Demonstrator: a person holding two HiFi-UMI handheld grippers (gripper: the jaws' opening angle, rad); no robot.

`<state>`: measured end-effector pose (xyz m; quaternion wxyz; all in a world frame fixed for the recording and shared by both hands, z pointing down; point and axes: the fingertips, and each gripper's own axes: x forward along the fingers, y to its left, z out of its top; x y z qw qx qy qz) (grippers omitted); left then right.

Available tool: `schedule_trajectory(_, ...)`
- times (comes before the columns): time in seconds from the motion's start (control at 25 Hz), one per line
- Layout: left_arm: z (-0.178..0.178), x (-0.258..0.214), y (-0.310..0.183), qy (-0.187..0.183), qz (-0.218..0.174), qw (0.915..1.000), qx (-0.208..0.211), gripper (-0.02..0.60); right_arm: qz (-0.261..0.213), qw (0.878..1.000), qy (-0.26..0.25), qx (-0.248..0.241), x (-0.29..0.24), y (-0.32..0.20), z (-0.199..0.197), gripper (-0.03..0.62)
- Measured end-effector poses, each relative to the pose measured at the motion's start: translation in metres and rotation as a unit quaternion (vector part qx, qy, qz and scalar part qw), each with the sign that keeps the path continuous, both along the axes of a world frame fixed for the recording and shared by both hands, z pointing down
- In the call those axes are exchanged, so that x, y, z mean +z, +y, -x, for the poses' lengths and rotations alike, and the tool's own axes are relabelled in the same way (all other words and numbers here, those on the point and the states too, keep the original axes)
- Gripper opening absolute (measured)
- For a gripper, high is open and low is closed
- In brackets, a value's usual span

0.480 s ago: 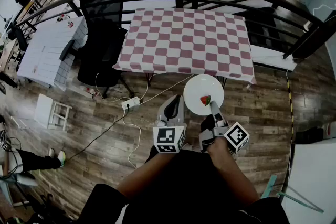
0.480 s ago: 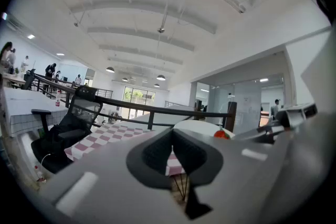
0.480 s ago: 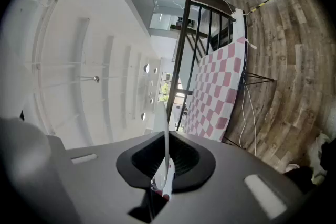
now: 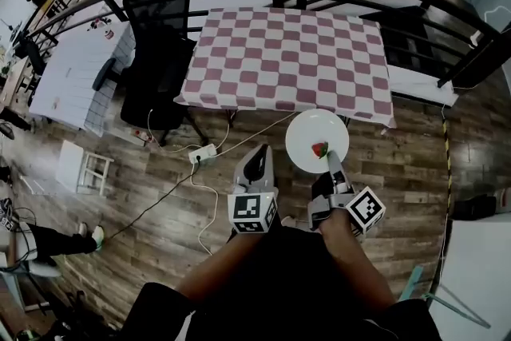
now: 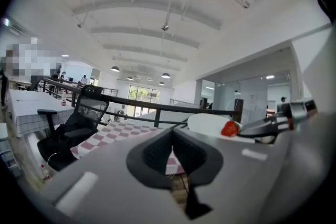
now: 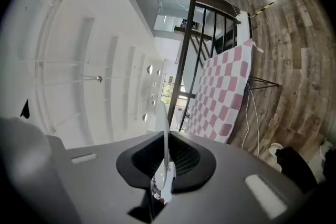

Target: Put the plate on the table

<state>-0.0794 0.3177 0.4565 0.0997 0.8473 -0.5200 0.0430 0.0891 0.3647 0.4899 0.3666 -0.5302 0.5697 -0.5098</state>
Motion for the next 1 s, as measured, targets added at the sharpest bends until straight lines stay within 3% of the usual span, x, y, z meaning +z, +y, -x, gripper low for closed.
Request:
schedule_trajectory(0.44, -0.027, 0.008, -0.096, 0.0, -0.001, 0.9995, 0.031, 0.009, 0.042, 0.999, 0.007, 0.03, 0.02, -0.076, -0.029, 0.017)
schedule_trajectory(0.68, -0.032, 0.01, -0.172, 0.009, 0.007, 0.9991, 0.041, 0.009, 0.047, 0.998, 0.008, 0.044, 0.018, -0.151, -0.036, 0.017)
schedule_trajectory(1.0, -0.026, 0.006, -0.274, -0.007, 0.007, 0.9974, 0.071, 0.009, 0.054, 0.997, -0.011, 0.053, 0.019, -0.268, -0.021, 0.017)
